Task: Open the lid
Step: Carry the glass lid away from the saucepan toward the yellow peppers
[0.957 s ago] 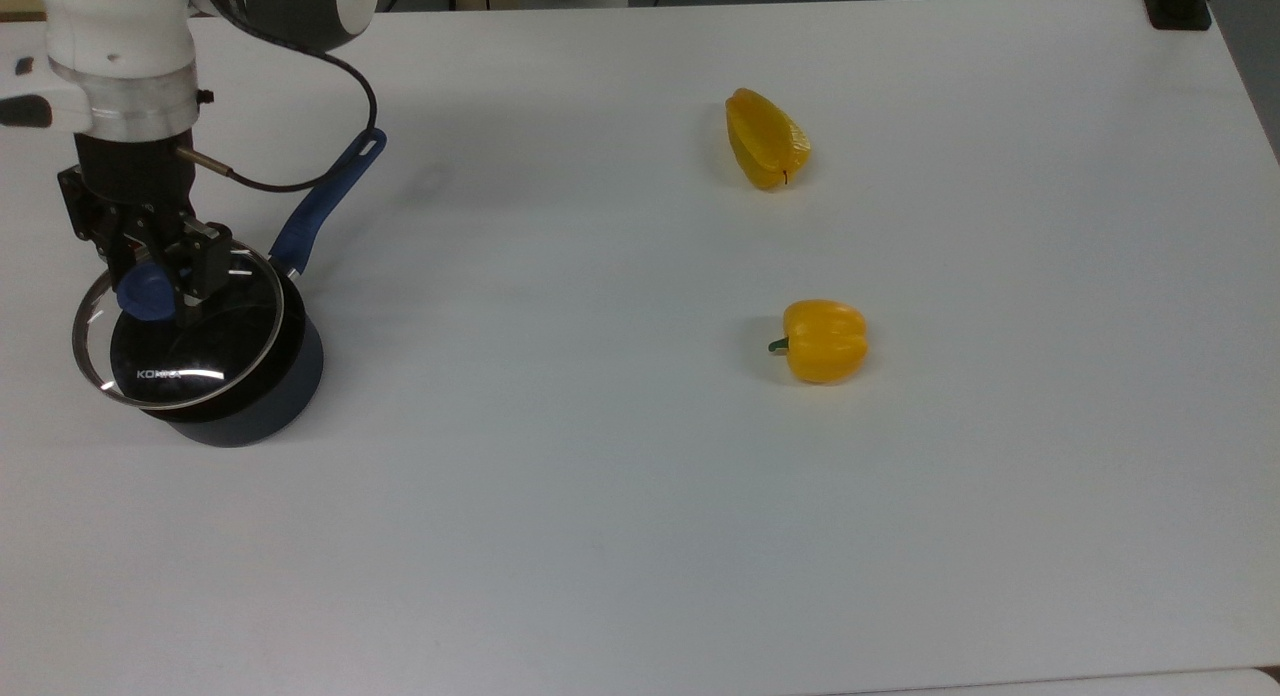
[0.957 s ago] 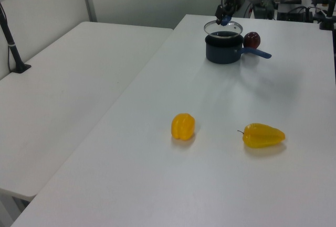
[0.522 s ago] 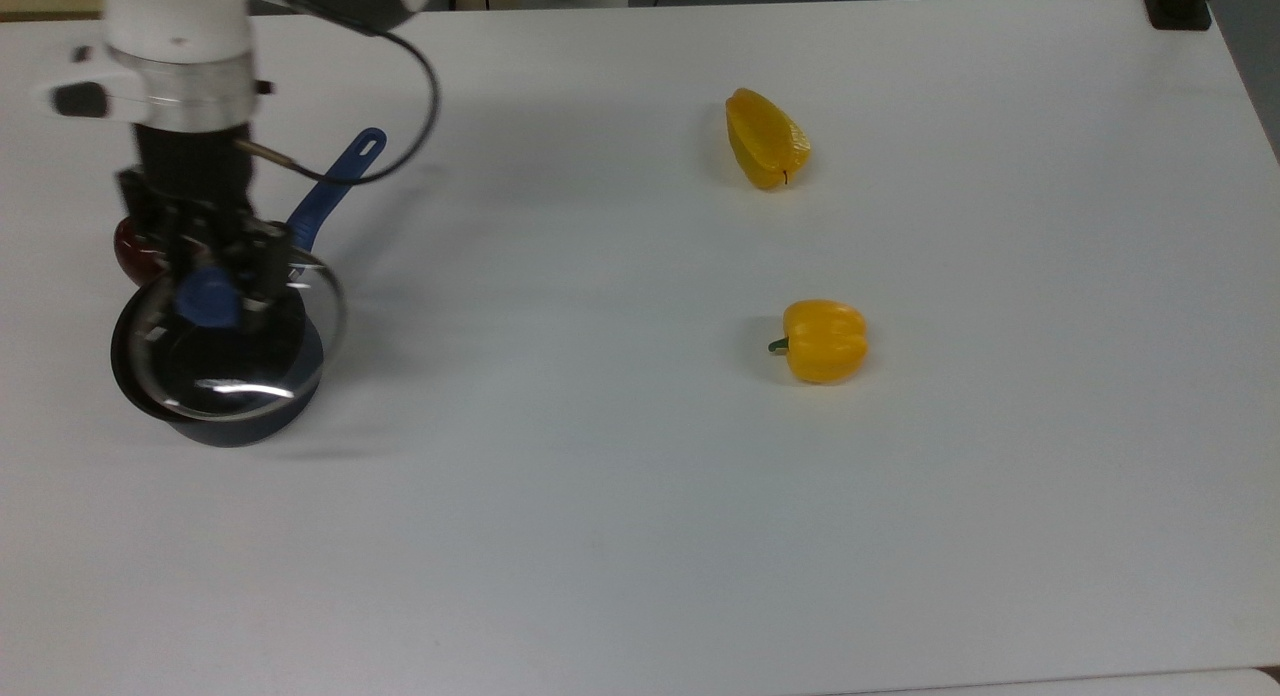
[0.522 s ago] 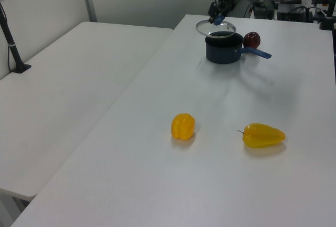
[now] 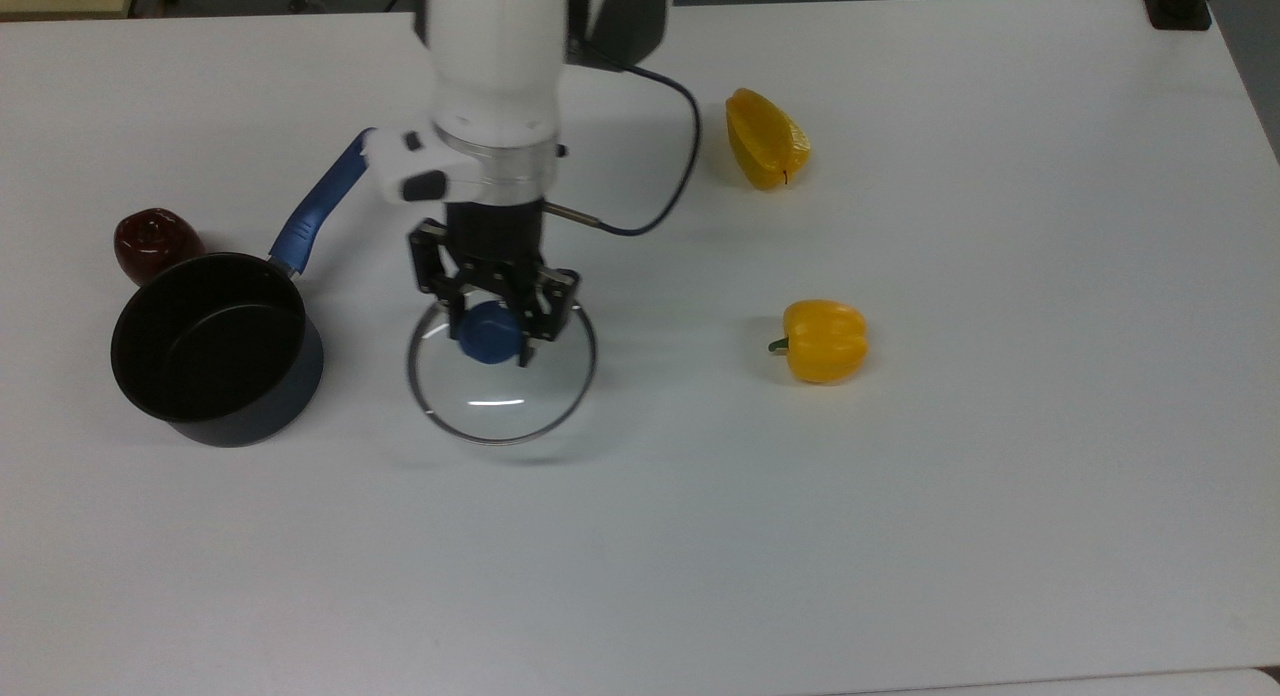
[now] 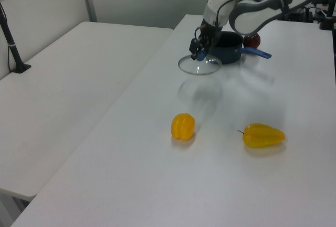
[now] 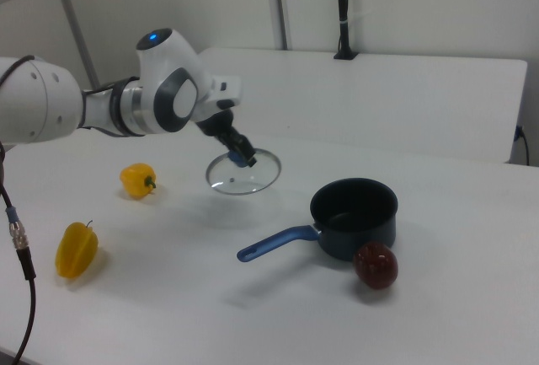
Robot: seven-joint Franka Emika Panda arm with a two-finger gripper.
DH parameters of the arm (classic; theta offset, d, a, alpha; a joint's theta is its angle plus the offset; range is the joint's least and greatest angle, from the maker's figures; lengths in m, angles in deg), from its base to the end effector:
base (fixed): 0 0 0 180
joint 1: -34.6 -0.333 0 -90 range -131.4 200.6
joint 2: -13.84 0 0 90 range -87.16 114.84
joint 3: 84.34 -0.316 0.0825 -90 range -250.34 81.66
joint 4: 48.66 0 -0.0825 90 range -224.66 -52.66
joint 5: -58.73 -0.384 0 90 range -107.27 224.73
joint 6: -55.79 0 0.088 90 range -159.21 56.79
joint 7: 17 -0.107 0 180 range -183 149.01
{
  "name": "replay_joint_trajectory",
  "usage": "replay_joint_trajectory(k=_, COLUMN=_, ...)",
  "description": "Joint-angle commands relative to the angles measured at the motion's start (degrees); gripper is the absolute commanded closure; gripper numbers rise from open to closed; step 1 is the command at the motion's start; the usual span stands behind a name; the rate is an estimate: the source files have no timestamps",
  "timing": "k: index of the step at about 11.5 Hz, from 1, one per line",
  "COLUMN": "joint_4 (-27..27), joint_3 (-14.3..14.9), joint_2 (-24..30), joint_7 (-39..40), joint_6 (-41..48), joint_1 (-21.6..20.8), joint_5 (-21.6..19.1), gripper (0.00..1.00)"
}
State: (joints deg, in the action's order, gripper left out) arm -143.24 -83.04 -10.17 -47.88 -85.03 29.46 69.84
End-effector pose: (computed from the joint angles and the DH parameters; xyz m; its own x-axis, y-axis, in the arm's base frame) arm 0.7008 0.0493 0.4111 0.8594 -0.3132 0.4041 -0.3281 -0.9440 -0.0340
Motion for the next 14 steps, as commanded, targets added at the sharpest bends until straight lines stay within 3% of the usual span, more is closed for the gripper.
replay_joint_trajectory(k=1, joint_4=-0.9, joint_3=0.7, joint_2=-1.8, joint_7=-1.8, joint_6=-0.2, joint_1=-3.6, joint_5=1.2, gripper=0.55)
replay_joint_trajectory(k=8, joint_4=-1.0, joint_3=0.8, joint_2=-6.1, joint_7=-1.7, joint_6=-6.7, joint_1=-6.0, joint_5=1.4, gripper=0.54)
replay_joint_trajectory(k=12, joint_4=-1.0, joint_3=0.8, joint_2=-7.2, joint_7=-1.6, joint_6=-7.3, joint_1=-6.2, joint_5=2.8, gripper=0.41)
replay_joint_trajectory(k=13, joint_4=-1.0, joint_3=0.8, joint_2=-7.2, joint_7=-1.6, joint_6=-7.1, joint_1=-6.3, joint_5=2.8, gripper=0.15)
replay_joint_trajectory(k=14, joint_4=-1.0, joint_3=0.8, joint_2=-7.0, joint_7=-1.7, joint_6=-6.8, joint_1=-6.3, joint_5=2.8, gripper=0.0)
